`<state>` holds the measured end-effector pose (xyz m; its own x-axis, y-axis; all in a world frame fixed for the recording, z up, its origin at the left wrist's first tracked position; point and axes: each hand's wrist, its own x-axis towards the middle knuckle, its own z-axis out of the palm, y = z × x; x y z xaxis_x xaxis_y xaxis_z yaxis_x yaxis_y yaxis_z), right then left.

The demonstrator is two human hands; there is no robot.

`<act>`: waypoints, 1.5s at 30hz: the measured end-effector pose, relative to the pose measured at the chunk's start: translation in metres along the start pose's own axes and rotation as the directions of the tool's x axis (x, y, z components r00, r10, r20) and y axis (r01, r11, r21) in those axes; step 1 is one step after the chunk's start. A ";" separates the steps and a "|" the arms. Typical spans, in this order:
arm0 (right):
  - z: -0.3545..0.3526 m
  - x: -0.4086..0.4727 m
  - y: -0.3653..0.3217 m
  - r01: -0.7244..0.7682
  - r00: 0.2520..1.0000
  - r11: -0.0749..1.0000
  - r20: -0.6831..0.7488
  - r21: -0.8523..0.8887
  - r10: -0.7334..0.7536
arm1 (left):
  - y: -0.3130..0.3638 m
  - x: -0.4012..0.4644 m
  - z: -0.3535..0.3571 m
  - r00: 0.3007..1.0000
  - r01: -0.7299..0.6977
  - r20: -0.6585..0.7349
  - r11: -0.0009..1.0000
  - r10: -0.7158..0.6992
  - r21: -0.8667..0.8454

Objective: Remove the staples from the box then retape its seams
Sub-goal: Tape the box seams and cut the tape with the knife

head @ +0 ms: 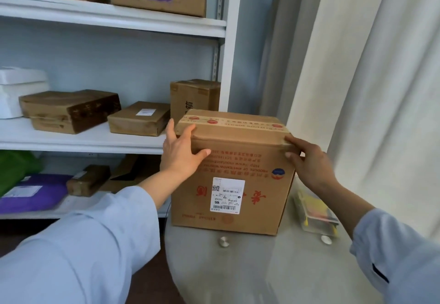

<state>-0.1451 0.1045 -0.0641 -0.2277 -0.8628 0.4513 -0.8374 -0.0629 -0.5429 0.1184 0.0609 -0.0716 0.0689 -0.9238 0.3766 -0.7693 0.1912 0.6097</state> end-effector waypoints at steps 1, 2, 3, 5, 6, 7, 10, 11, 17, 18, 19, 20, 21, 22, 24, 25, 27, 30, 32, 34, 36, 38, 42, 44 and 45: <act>0.001 -0.001 0.000 0.001 1.000 1.000 -0.001 0.008 -0.001 | -0.002 -0.002 0.001 1.000 0.008 -0.003 1.000 -0.008 -0.026; 0.002 -0.002 -0.001 -0.004 1.000 1.000 -0.002 0.021 0.004 | -0.003 -0.003 0.001 1.000 0.023 -0.003 0.999 -0.023 -0.049; 0.003 -0.005 -0.001 -0.012 1.000 0.999 0.001 0.032 0.012 | -0.005 -0.004 0.001 0.999 0.042 -0.001 0.996 -0.042 -0.080; 0.009 -0.012 -0.002 -0.036 0.999 0.998 0.012 0.042 0.035 | -0.008 -0.007 0.005 0.998 0.062 -0.006 0.985 -0.063 -0.162; 0.013 -0.016 -0.004 -0.048 0.999 0.997 0.017 0.055 0.047 | -0.011 -0.010 0.006 0.998 0.053 -0.024 0.978 -0.059 -0.202; 0.018 -0.020 -0.006 -0.062 0.998 0.995 0.017 0.078 0.061 | -0.013 -0.013 0.009 0.997 0.037 -0.051 0.971 -0.050 -0.237; 0.026 -0.023 -0.013 -0.101 0.994 0.985 -0.017 0.143 0.105 | -0.020 -0.020 0.019 0.987 0.039 -0.132 0.941 -0.088 -0.337; 0.027 -0.021 -0.014 -0.114 0.993 0.982 -0.021 0.153 0.119 | -0.021 -0.021 0.023 0.980 0.095 -0.125 0.917 -0.154 -0.387; 0.024 -0.020 -0.013 -0.170 0.982 0.968 -0.046 0.182 0.181 | -0.021 -0.012 0.029 0.954 0.242 -0.061 0.872 -0.294 -0.425; 0.021 -0.020 -0.013 -0.185 0.978 0.961 -0.056 0.207 0.201 | -0.016 -0.008 0.024 0.962 0.212 -0.070 0.885 -0.263 -0.413; 0.019 -0.019 -0.012 -0.196 0.974 0.952 -0.064 0.236 0.217 | -0.010 -0.003 0.019 0.970 0.179 -0.081 0.902 -0.228 -0.394; 0.016 -0.019 -0.011 -0.210 0.969 0.944 -0.071 0.256 0.235 | -0.003 0.001 0.013 0.977 0.143 -0.095 0.918 -0.190 -0.370; 0.015 -0.019 -0.008 -0.219 0.965 0.938 -0.080 0.268 0.249 | 0.005 0.006 0.007 0.982 0.103 -0.111 0.931 -0.151 -0.350; 0.014 -0.019 -0.007 -0.227 0.961 0.931 -0.087 0.286 0.261 | 0.012 0.012 0.001 0.985 0.067 -0.125 0.940 -0.115 -0.335; 0.013 -0.020 -0.003 -0.234 0.955 0.914 -0.097 0.330 0.279 | 0.028 0.022 -0.011 0.986 0.011 -0.154 0.958 -0.057 -0.286; 0.013 -0.021 -0.002 -0.247 0.949 0.903 -0.099 0.352 0.298 | 0.036 0.026 -0.016 0.986 -0.015 -0.165 0.969 -0.027 -0.248; 0.012 -0.023 0.004 -0.284 0.931 0.862 -0.093 0.420 0.352 | 0.051 0.033 -0.025 0.984 -0.068 -0.174 0.984 0.039 -0.166; 0.012 -0.027 0.016 -0.361 0.897 0.795 -0.050 0.488 0.438 | 0.076 0.038 -0.030 0.975 -0.168 -0.160 0.983 0.155 -0.075; 0.013 -0.033 0.024 -0.443 0.858 0.720 0.020 0.534 0.513 | 0.092 0.039 -0.029 0.958 -0.247 -0.153 0.969 0.241 -0.017; 0.014 -0.042 0.032 -0.544 0.815 0.633 0.168 0.551 0.554 | 0.106 0.037 -0.023 0.936 -0.314 -0.150 0.948 0.318 0.051; 0.018 -0.050 0.039 -0.633 0.773 0.637 0.323 0.440 0.545 | 0.114 0.034 -0.013 0.911 -0.380 -0.126 0.918 0.393 0.116; 0.023 -0.054 0.040 -0.674 0.733 0.653 0.422 0.345 0.534 | 0.118 0.030 0.000 0.884 -0.448 -0.077 0.882 0.461 0.144; 0.021 -0.044 0.013 -0.656 0.714 0.704 0.524 0.271 0.464 | 0.108 0.011 0.030 0.832 -0.554 0.114 0.818 0.542 0.155; 0.015 -0.029 0.002 -0.540 0.816 0.814 0.374 0.215 0.442 | 0.099 0.006 0.039 0.836 -0.548 0.130 0.821 0.533 0.160; 0.009 -0.022 -0.003 -0.443 0.891 0.879 0.197 0.177 0.410 | 0.096 0.006 0.038 0.845 -0.533 0.112 0.839 0.523 0.111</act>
<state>-0.1326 0.1190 -0.0786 -0.4482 -0.8930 0.0405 -0.5468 0.2381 -0.8027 0.0207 0.0608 -0.0375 -0.4151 -0.7178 0.5589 -0.7520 0.6165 0.2332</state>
